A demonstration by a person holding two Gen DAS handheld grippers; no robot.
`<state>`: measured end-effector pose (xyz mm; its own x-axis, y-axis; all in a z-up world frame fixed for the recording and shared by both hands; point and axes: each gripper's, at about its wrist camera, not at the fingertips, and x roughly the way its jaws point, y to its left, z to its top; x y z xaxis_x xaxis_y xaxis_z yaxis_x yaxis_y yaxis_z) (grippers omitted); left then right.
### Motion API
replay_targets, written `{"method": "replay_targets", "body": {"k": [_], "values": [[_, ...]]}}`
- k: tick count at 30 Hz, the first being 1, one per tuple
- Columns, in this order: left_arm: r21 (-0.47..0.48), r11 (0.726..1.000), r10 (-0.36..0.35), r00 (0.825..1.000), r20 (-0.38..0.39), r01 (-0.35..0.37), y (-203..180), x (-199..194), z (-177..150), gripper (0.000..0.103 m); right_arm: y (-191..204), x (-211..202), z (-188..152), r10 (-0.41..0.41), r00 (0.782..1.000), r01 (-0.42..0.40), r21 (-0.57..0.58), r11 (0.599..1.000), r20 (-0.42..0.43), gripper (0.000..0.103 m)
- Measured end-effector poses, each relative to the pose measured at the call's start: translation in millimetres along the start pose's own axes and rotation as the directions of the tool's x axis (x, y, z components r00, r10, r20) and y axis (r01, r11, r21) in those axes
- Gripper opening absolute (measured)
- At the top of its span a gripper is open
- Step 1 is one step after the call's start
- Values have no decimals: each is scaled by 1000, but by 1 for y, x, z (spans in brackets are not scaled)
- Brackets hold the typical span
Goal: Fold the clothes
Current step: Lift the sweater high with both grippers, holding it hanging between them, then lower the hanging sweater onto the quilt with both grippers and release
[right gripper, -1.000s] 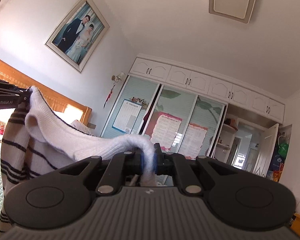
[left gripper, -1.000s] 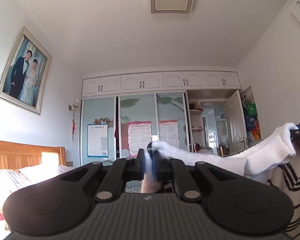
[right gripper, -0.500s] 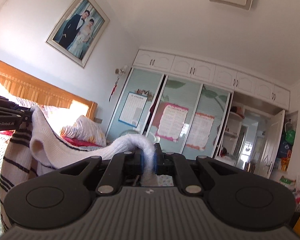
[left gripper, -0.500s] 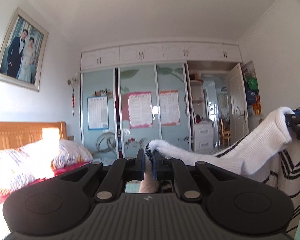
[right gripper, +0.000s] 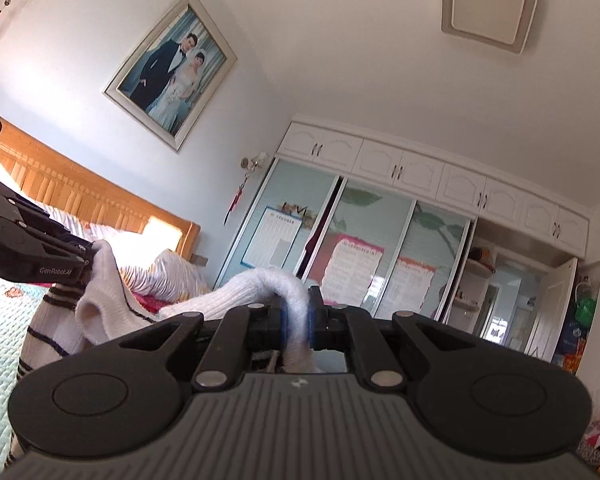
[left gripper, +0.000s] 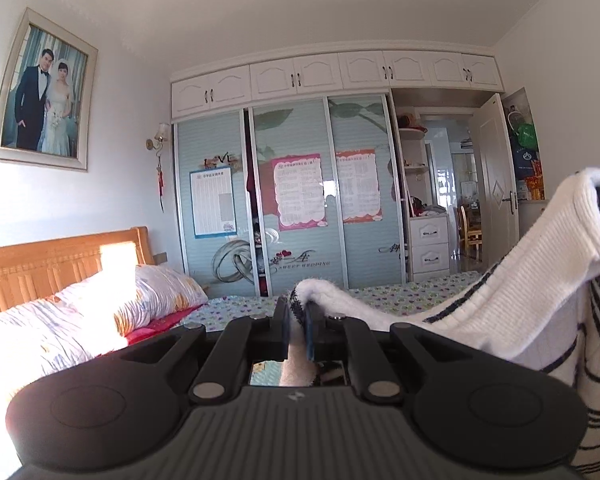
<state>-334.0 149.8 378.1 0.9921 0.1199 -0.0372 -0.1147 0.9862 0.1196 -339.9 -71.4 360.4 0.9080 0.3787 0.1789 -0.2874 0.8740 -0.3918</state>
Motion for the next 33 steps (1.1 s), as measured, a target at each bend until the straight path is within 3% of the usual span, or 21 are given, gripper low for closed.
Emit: {"method": "replay_targets", "body": {"k": [6,12,16,19,22,27,30,33], "values": [[32,999,30,995,94,-33,2,-9,45,8,-15,3,42,-50,994,50,-1,999,97,9],[57,997,41,987,154,-50,-6,-21,65,8,-29,3,69,-67,988,65,17,998,140,9],[71,996,46,981,188,-60,-11,-28,75,8,-36,-7,74,-78,983,76,17,997,169,9],[76,996,40,984,172,-54,-13,-28,67,8,-40,-11,62,-82,985,80,17,997,150,10],[81,996,21,992,128,-32,-14,-25,50,8,-40,-14,36,-51,994,49,33,998,92,10],[133,990,-41,999,7,40,-18,-24,-13,8,-33,-18,-17,20,1000,-19,50,999,-24,10],[162,979,-103,988,-116,121,-25,-12,-62,8,-21,-14,-61,82,988,-75,57,996,-129,10],[162,974,-114,959,-260,160,-30,22,-104,8,-11,7,-107,132,961,-113,90,990,-244,10]]}}
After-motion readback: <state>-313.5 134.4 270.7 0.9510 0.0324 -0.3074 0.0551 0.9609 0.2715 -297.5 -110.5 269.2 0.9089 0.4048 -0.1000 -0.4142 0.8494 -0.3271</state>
